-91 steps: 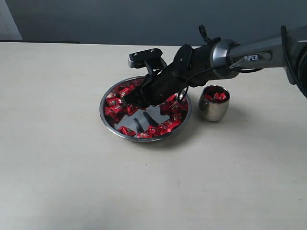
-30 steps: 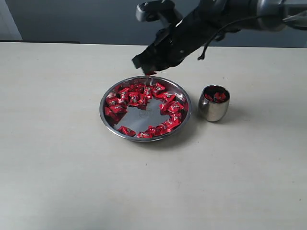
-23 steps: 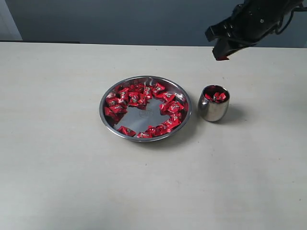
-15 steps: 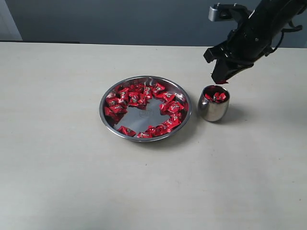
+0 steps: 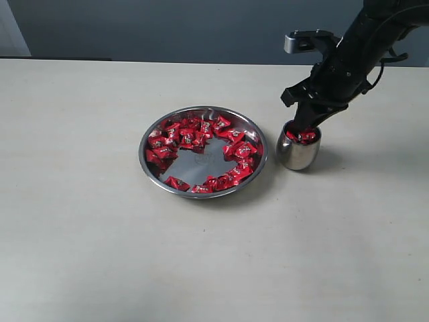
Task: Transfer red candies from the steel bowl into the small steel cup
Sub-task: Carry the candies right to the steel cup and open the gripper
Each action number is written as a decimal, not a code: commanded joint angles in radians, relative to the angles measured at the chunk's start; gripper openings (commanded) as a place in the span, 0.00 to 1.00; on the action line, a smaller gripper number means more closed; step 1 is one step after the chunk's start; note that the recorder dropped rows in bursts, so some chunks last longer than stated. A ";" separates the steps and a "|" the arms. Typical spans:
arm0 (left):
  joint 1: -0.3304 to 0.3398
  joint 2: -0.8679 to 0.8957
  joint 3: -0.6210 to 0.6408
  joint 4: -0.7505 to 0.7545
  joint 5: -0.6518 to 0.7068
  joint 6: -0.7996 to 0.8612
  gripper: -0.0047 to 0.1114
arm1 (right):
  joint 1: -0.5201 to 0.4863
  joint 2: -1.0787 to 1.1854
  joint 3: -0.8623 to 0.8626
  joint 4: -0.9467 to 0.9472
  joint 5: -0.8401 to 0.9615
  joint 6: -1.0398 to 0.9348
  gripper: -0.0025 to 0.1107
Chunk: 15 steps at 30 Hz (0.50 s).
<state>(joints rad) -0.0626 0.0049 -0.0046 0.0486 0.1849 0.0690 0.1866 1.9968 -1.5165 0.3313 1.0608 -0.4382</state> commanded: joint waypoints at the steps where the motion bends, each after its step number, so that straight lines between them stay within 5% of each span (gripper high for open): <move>1: 0.001 -0.005 0.005 -0.002 -0.003 -0.002 0.06 | 0.001 -0.003 -0.004 -0.011 -0.022 -0.017 0.37; 15: 0.001 -0.005 0.005 -0.002 -0.006 -0.002 0.06 | 0.001 -0.050 -0.004 0.024 -0.099 -0.014 0.37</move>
<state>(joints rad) -0.0626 0.0049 -0.0046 0.0486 0.1849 0.0690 0.1866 1.9827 -1.5165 0.3289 0.9885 -0.4476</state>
